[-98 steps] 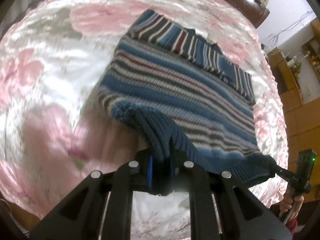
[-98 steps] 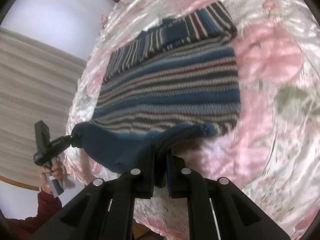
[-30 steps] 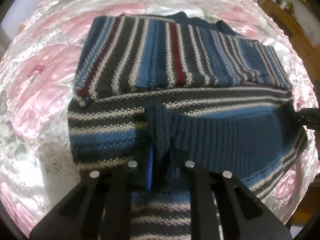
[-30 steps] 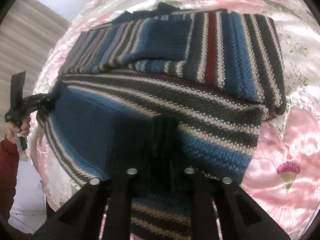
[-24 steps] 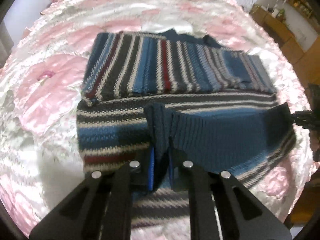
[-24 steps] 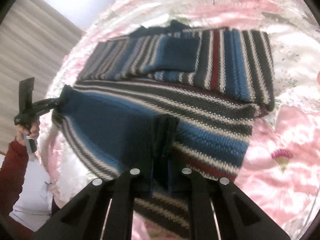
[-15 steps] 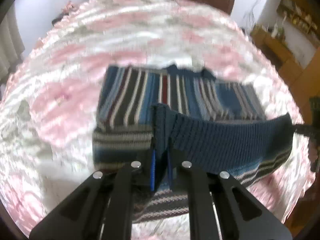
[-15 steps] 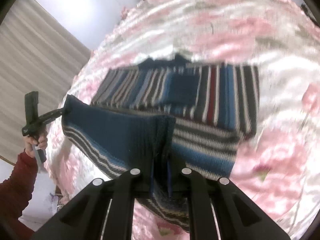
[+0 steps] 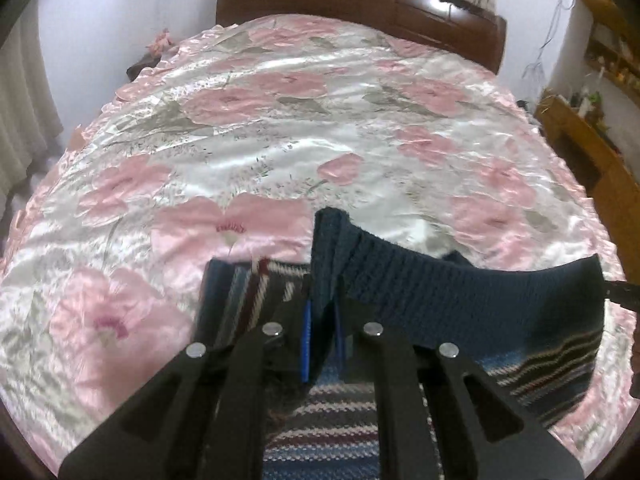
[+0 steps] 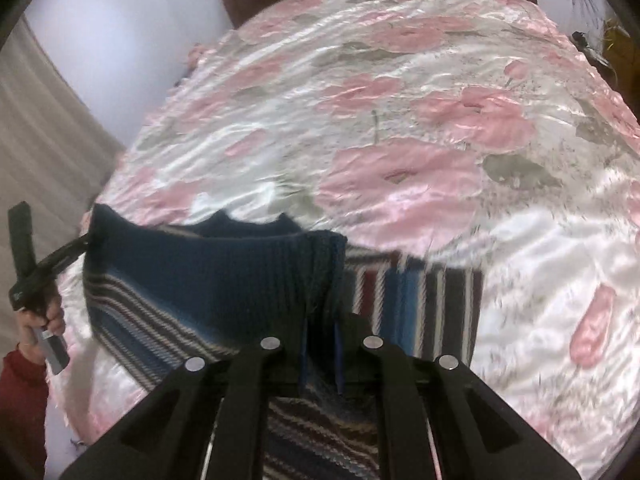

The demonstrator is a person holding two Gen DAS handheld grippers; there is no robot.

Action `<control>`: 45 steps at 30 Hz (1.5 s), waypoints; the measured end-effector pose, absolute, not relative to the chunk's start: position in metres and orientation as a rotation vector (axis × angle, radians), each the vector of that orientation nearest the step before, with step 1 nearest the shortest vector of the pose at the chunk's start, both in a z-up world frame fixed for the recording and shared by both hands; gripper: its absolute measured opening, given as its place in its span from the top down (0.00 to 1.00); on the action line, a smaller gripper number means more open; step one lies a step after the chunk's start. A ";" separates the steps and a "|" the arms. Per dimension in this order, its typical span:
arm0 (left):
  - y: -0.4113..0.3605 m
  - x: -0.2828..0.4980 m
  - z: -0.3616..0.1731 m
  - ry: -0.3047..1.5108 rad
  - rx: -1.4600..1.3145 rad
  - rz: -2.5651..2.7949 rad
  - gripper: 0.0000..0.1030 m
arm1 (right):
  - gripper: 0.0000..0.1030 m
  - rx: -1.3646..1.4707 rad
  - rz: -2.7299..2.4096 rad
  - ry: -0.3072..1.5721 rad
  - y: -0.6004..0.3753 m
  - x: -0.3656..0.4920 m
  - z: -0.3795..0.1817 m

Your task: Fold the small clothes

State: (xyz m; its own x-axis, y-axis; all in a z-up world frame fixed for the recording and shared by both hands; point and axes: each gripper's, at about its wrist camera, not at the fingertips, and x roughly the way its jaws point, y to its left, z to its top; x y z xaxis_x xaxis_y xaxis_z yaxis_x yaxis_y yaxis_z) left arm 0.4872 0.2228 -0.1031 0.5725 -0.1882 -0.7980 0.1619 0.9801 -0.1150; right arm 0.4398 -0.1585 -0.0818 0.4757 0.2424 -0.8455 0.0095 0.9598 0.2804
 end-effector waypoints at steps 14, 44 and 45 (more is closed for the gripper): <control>0.211 0.533 -0.203 1.081 0.033 -0.112 0.91 | 0.90 0.306 0.038 1.211 -0.180 0.497 -0.193; 0.244 0.349 -0.185 1.213 -0.023 -0.190 0.44 | 0.89 0.296 0.167 1.262 -0.183 0.284 -0.155; 0.247 0.351 -0.189 1.230 -0.023 -0.182 0.44 | 0.90 0.279 0.155 1.263 -0.184 0.283 -0.153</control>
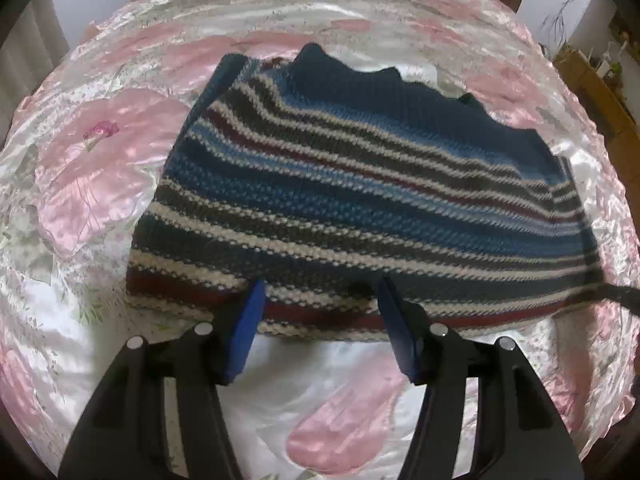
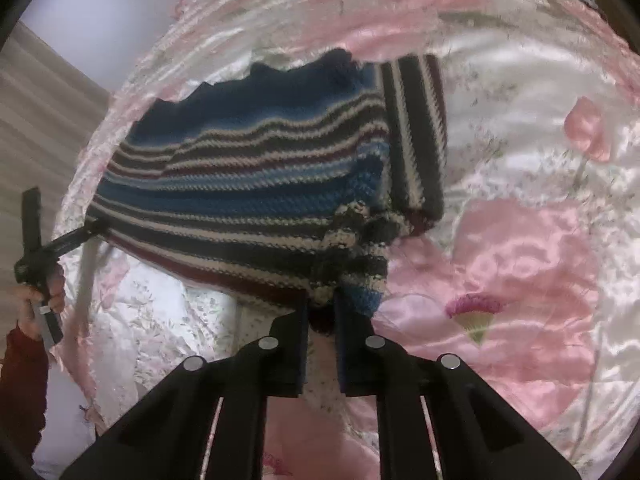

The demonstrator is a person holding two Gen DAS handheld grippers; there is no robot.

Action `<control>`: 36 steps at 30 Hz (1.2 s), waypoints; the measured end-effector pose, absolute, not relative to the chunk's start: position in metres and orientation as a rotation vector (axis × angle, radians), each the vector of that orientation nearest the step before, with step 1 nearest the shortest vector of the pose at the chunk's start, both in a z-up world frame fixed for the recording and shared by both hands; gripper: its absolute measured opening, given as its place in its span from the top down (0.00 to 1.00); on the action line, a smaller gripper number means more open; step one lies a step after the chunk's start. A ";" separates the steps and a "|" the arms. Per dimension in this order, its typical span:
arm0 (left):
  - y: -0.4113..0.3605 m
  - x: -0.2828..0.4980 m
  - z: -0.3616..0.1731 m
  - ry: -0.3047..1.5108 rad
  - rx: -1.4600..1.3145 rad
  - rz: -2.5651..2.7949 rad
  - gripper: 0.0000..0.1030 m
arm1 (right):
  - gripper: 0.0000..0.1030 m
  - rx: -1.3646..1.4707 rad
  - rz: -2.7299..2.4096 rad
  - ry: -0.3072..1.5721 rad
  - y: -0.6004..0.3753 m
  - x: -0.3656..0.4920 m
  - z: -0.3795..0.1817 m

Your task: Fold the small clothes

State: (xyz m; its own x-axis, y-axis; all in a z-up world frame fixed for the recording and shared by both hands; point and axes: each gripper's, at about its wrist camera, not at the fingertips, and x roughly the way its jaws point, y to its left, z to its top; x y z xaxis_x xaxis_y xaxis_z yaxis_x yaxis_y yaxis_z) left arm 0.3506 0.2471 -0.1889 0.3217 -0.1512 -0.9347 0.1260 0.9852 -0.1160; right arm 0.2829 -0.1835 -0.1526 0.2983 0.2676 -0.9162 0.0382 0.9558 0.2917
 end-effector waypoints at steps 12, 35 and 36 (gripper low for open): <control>0.256 0.354 -0.210 1.252 -0.044 -0.160 0.50 | 0.89 0.326 0.093 1.355 -0.200 0.274 -0.200; 0.180 0.422 -0.205 1.248 -0.058 -0.213 0.36 | 1.00 0.238 -0.024 1.261 -0.214 0.382 -0.159; 0.182 0.422 -0.207 1.252 -0.067 -0.212 0.36 | 1.00 0.234 -0.043 1.268 -0.218 0.382 -0.162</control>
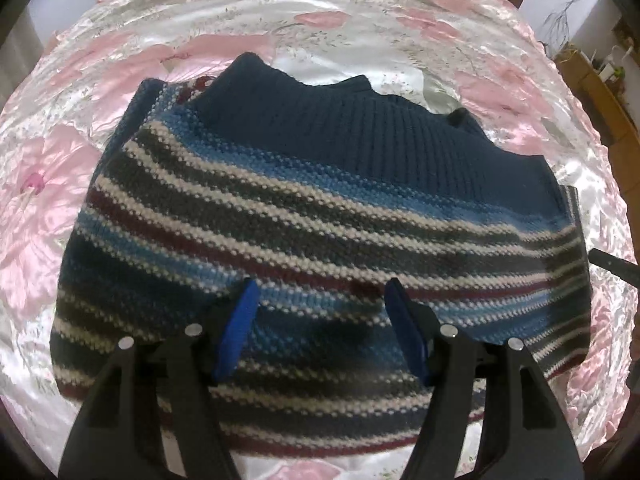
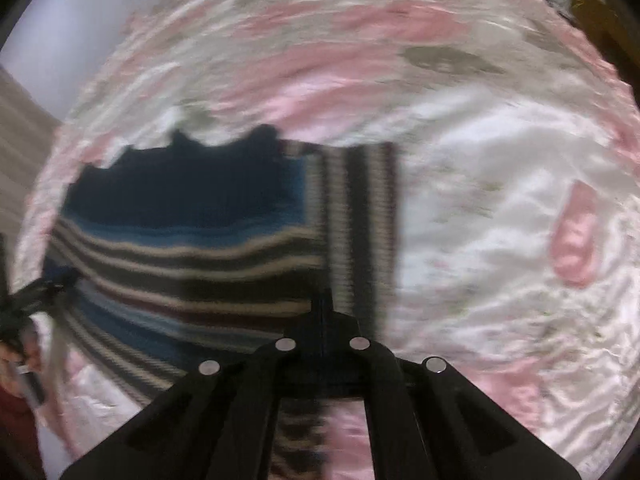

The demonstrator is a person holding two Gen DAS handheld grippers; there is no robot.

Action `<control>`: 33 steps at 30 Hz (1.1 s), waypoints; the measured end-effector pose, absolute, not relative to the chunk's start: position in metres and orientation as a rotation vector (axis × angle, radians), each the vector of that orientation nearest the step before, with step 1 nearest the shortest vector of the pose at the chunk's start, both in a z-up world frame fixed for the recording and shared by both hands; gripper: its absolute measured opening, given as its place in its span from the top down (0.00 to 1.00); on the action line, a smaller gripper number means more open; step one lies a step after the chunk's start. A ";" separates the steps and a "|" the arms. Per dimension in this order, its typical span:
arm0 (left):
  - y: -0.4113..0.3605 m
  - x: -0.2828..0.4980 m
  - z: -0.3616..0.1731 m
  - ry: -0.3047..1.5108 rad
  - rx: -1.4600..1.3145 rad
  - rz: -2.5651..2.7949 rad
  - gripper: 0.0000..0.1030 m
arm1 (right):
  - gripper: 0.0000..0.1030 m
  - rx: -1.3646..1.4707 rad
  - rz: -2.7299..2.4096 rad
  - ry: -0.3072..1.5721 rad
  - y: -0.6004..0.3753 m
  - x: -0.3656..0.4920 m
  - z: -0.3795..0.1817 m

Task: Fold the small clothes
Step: 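Grasp the striped side edge with the right tool and lift it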

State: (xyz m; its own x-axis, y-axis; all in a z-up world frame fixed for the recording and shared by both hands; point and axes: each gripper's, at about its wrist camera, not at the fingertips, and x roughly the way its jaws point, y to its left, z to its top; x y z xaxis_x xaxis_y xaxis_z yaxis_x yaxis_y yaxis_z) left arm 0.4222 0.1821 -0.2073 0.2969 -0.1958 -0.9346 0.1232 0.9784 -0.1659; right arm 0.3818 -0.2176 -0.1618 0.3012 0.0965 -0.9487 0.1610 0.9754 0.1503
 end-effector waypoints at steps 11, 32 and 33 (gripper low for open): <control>0.180 0.417 -0.214 1.220 -0.022 -0.214 0.35 | 0.57 0.344 0.079 1.199 -0.221 0.387 -0.147; 0.182 0.418 -0.219 1.215 -0.018 -0.233 0.30 | 0.93 0.353 0.065 1.197 -0.217 0.397 -0.155; 0.181 0.418 -0.219 1.214 -0.013 -0.231 0.30 | 0.93 0.367 0.058 1.212 -0.221 0.397 -0.161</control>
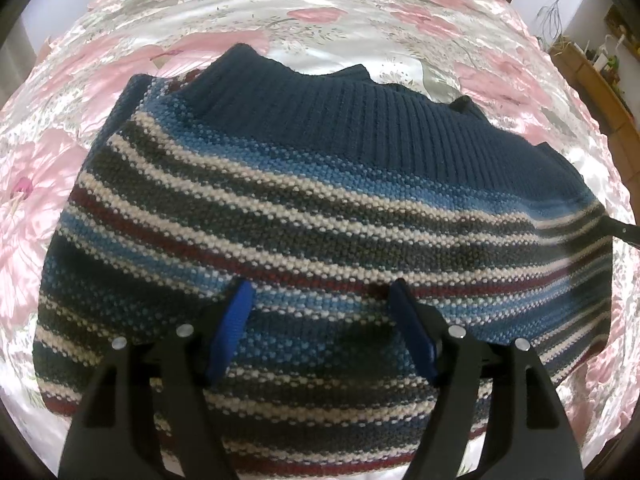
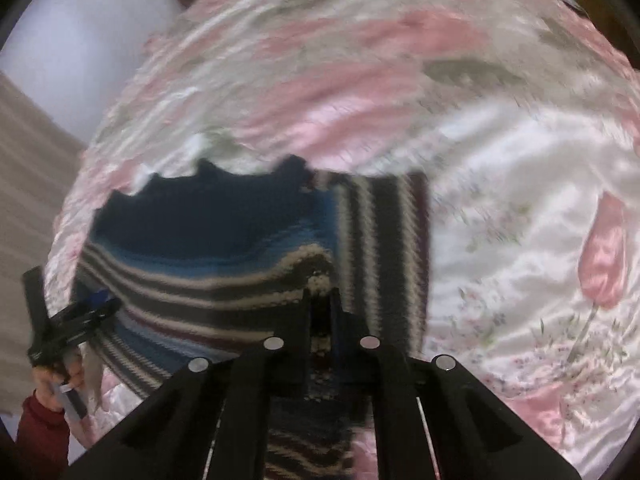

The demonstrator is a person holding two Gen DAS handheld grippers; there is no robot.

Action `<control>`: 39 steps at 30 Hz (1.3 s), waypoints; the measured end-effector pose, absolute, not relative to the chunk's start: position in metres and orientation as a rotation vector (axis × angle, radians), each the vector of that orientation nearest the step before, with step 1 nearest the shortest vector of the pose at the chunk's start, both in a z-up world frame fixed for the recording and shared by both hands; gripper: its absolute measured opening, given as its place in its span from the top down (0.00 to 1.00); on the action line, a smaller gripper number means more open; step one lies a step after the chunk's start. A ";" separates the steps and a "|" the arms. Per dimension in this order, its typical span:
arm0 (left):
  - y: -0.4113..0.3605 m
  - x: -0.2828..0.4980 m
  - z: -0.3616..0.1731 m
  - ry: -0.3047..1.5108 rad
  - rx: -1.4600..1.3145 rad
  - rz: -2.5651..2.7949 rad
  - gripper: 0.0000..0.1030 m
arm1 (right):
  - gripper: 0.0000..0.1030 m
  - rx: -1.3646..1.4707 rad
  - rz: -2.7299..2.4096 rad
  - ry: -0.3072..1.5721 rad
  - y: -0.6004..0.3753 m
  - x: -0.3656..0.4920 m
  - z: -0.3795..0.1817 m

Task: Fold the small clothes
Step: 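Grasp the striped side edge with the right tool and lift it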

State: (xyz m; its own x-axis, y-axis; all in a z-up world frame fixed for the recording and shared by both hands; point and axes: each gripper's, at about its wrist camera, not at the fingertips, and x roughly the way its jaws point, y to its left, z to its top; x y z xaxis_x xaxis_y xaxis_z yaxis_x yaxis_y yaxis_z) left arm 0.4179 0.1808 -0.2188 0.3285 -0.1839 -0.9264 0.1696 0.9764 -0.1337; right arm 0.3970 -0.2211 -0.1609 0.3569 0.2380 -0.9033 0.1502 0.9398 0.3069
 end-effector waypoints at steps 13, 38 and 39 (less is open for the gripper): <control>0.181 0.419 -0.205 1.225 -0.034 -0.220 0.28 | 0.63 0.362 0.020 1.247 -0.219 0.381 -0.160; 0.175 0.437 -0.221 1.264 -0.012 -0.264 0.28 | 0.68 0.412 0.031 1.327 -0.211 0.364 -0.185; 0.176 0.437 -0.221 1.264 -0.015 -0.264 0.28 | 0.69 0.397 0.037 1.308 -0.208 0.363 -0.179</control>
